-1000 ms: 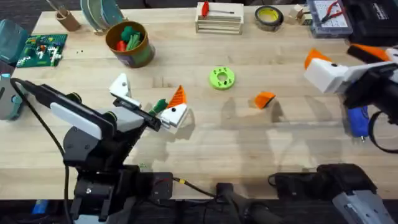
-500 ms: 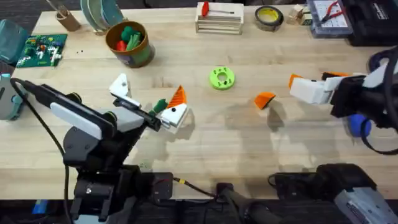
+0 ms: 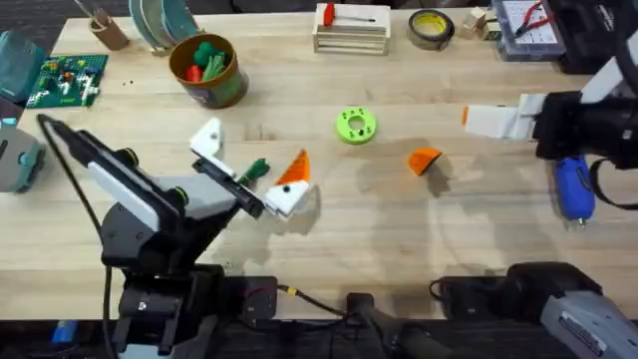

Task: Pick up the gripper from the table and insert it into the empty holder that is missing its gripper. Then pick up a screw, insert it into the mounting hole, and use the screwdriver to tighten it. Finally, clean up the table by picking up the vegetable and placing it into the bucket.

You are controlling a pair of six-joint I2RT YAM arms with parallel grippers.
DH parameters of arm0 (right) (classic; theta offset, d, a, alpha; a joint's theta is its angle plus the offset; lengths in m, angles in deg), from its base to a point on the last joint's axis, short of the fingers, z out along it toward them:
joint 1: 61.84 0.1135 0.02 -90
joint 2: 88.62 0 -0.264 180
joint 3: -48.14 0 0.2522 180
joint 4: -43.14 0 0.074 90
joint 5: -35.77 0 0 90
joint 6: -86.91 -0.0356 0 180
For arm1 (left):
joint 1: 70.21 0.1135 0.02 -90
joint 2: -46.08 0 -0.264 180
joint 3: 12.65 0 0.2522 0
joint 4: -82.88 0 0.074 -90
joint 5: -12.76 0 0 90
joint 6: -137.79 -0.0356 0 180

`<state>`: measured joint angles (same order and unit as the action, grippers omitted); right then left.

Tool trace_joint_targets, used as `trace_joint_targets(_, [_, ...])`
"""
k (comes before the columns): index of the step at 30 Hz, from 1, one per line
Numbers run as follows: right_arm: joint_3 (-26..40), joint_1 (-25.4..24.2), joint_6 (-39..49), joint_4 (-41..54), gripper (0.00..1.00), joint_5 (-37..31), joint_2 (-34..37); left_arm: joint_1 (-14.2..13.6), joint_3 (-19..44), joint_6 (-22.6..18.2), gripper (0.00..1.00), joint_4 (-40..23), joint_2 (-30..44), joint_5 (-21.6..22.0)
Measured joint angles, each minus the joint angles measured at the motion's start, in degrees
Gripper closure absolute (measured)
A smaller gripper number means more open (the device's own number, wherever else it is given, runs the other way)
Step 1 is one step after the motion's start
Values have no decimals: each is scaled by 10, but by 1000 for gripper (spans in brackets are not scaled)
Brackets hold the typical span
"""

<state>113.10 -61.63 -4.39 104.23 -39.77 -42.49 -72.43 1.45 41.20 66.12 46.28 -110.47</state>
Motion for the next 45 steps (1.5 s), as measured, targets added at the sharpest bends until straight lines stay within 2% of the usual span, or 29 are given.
trace_joint_targets(9, [1,0,0,9,10,0,1,0,1,0,7,-19,0,-200])
trace_joint_targets(14, [1,0,6,46,10,0,3,0,1,0,7,-26,0,-255])
trace_joint_targets(20, [1,24,31,78,10,-6,41,0,1,12,7,-29,0,-276])
trace_joint_targets(25, [1,106,40,81,10,-62,74,0,1,32,8,-30,0,-286])
trace_joint_targets(28, [1,167,44,81,10,-120,99,0,1,37,8,-30,0,-287])
trace_joint_targets(31, [1,201,46,80,10,-169,130,0,1,40,7,-30,0,-287])
trace_joint_targets(40, [1,228,45,21,10,-218,237,0,1,40,7,-30,0,-287])
trace_joint_targets(45, [1,235,45,17,96,-222,260,0,1,40,8,-30,0,-287])
